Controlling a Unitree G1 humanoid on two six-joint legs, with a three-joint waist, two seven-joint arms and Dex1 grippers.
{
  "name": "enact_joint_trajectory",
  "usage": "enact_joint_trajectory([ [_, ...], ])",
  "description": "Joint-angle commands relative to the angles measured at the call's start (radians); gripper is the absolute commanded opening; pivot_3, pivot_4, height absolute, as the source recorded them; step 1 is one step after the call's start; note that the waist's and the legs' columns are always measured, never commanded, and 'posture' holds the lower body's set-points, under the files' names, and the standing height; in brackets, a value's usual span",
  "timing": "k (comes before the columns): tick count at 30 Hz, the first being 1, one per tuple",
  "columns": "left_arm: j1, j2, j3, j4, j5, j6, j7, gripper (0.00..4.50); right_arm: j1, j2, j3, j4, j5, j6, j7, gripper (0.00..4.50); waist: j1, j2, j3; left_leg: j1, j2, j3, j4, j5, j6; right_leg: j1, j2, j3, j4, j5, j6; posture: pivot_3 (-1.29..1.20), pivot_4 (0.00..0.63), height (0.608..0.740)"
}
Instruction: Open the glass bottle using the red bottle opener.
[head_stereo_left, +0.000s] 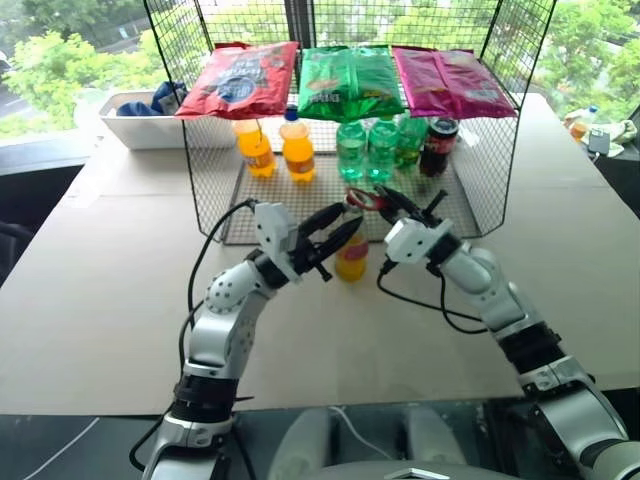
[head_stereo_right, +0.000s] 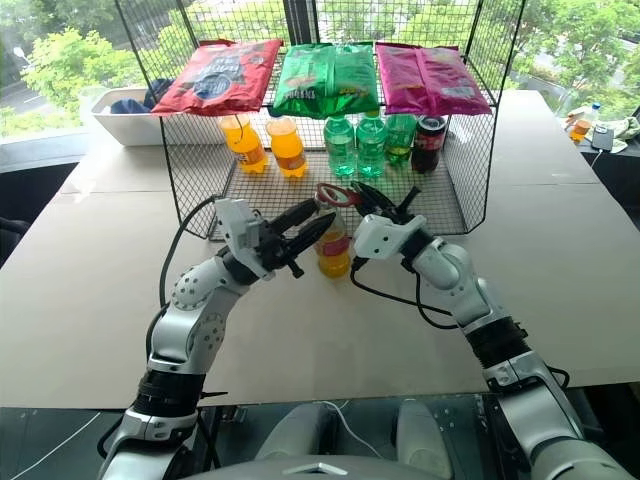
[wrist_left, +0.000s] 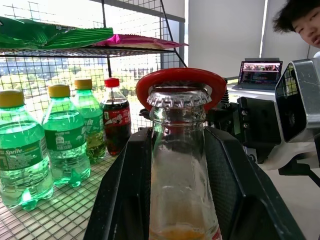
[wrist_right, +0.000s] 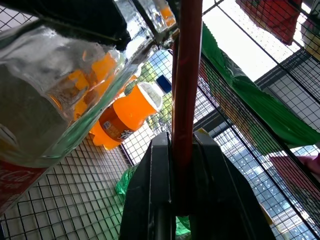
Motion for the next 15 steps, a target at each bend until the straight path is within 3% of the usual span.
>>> enact_joint_trajectory([
  [1, 0.013, 0.005, -0.025, 0.015, 0.022, 0.035, 0.008, 1.09, 0.023, 0.012, 0.06, -0.015, -0.026, -0.011, 0.046, 0.0, 0.0, 0.0, 0.0, 0.0, 0.0, 0.0, 0.0, 0.0, 0.0, 0.0, 0.0, 0.0, 0.0, 0.0, 0.0, 0.0, 0.15, 0.74],
  [15, 0.019, 0.003, -0.025, 0.012, 0.023, 0.038, 0.012, 1.09, -0.004, -0.041, 0.017, -0.002, -0.073, -0.037, 0.003, 0.0, 0.001, 0.001, 0.0, 0.002, 0.0, -0.002, 0.0, 0.0, 0.0, 0.004, 0.0, -0.002, -0.002, 0.0, 0.0, 0.0, 0.15, 0.74],
])
